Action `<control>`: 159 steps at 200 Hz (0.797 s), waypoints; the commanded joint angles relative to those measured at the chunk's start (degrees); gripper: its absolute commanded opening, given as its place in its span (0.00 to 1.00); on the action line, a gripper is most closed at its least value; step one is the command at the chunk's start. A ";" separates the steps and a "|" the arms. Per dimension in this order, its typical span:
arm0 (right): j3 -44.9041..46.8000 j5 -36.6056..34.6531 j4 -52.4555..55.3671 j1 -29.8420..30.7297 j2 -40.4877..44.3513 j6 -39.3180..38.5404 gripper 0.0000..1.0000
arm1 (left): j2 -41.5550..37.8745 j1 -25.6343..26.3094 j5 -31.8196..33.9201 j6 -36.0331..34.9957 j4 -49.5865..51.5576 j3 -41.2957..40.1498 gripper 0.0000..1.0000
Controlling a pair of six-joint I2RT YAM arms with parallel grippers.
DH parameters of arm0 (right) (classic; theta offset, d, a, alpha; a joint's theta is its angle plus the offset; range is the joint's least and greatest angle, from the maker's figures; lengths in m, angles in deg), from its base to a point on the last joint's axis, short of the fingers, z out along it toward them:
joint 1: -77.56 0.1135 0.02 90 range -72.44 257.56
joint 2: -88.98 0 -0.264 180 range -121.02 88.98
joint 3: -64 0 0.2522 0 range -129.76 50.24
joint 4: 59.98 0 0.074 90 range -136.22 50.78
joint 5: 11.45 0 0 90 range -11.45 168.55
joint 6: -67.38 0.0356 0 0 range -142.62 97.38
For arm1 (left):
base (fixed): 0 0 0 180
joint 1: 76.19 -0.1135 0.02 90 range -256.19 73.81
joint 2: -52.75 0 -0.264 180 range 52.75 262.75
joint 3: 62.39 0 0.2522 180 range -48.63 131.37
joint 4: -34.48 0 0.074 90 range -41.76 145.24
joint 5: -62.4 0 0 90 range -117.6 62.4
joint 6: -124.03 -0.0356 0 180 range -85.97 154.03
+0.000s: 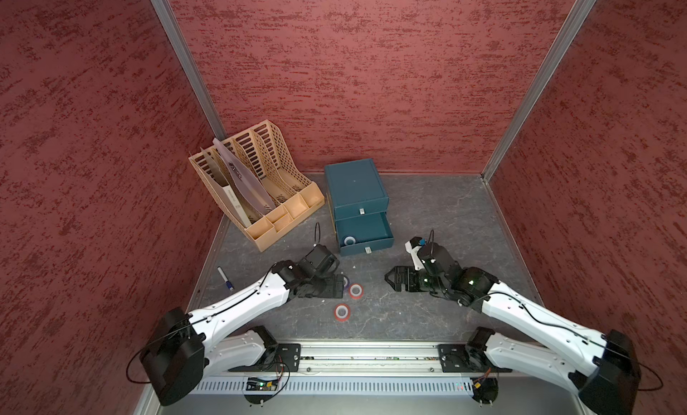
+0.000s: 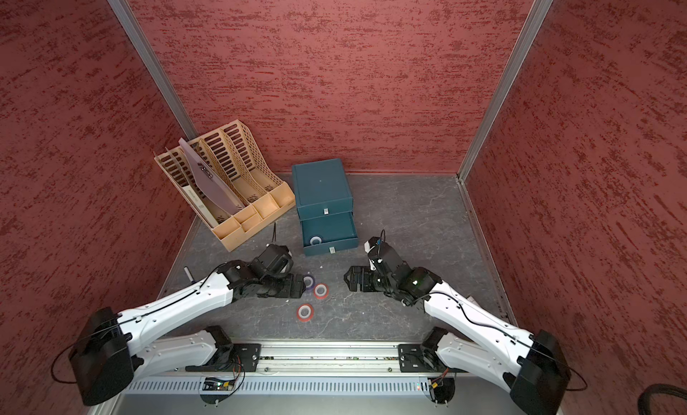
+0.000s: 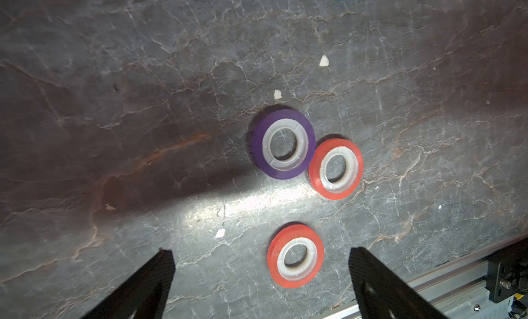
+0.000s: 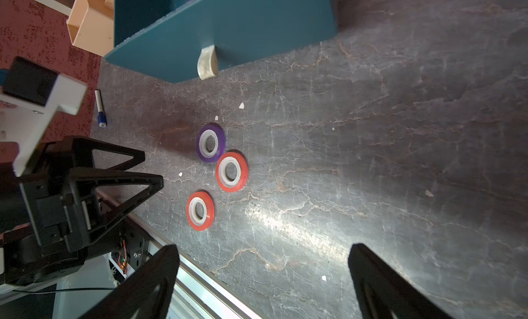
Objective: Place the transparent tape into the drawer according to color
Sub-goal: Pick up the tape at the center of the board.
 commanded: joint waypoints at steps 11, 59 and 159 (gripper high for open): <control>0.31 -1.09 0.48 -0.85 1.17 -0.05 0.98 | 3.65 -2.20 -1.71 1.10 -7.17 -1.27 1.00; 0.31 -1.27 0.99 -1.12 1.45 -0.05 0.99 | 9.43 -5.35 -1.28 -1.18 -6.81 1.83 1.00; 0.09 -0.98 1.51 -2.18 1.36 -0.40 0.99 | 17.43 -4.94 2.33 -4.61 -3.77 6.18 1.00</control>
